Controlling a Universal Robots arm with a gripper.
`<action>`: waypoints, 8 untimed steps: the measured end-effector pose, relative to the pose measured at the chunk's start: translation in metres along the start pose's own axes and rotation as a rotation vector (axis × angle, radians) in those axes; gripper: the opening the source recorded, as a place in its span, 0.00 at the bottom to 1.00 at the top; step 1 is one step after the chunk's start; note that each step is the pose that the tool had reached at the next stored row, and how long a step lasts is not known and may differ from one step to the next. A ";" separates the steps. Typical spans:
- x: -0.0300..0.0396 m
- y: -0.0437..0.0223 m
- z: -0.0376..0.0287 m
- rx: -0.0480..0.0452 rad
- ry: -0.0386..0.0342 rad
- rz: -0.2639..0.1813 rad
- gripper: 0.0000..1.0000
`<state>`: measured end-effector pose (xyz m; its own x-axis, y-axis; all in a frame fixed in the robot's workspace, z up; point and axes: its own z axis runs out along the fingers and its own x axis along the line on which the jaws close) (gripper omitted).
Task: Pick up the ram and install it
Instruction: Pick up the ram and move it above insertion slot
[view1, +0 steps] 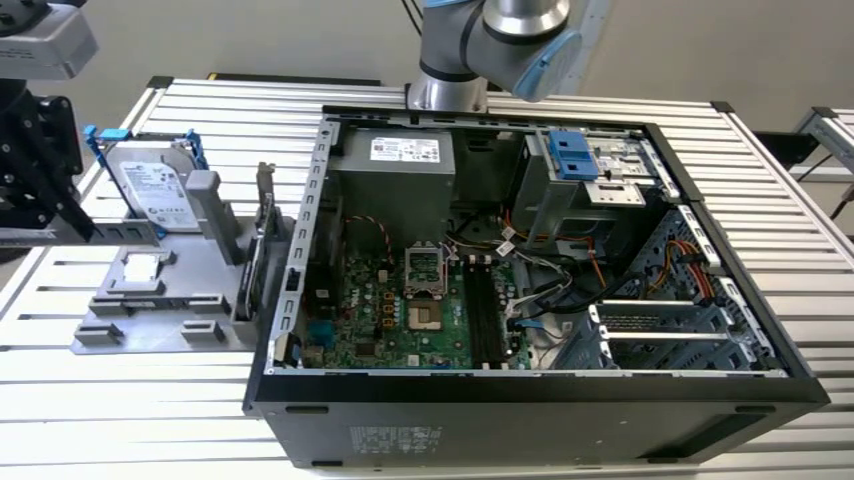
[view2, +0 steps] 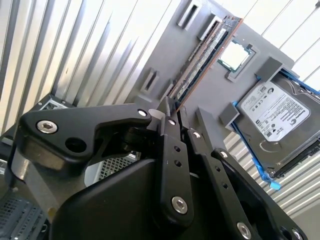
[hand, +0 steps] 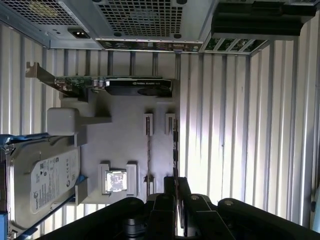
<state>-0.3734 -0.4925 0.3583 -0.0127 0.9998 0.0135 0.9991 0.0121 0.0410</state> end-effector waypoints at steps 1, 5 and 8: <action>0.0000 0.0000 -0.0005 0.0000 0.0000 0.000 0.00; -0.0001 0.0002 -0.0025 0.0000 0.0000 0.000 0.00; 0.0000 0.0003 -0.0037 0.0000 0.0000 0.000 0.00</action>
<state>-0.3733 -0.4926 0.3620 -0.0129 0.9998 0.0135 0.9991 0.0123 0.0411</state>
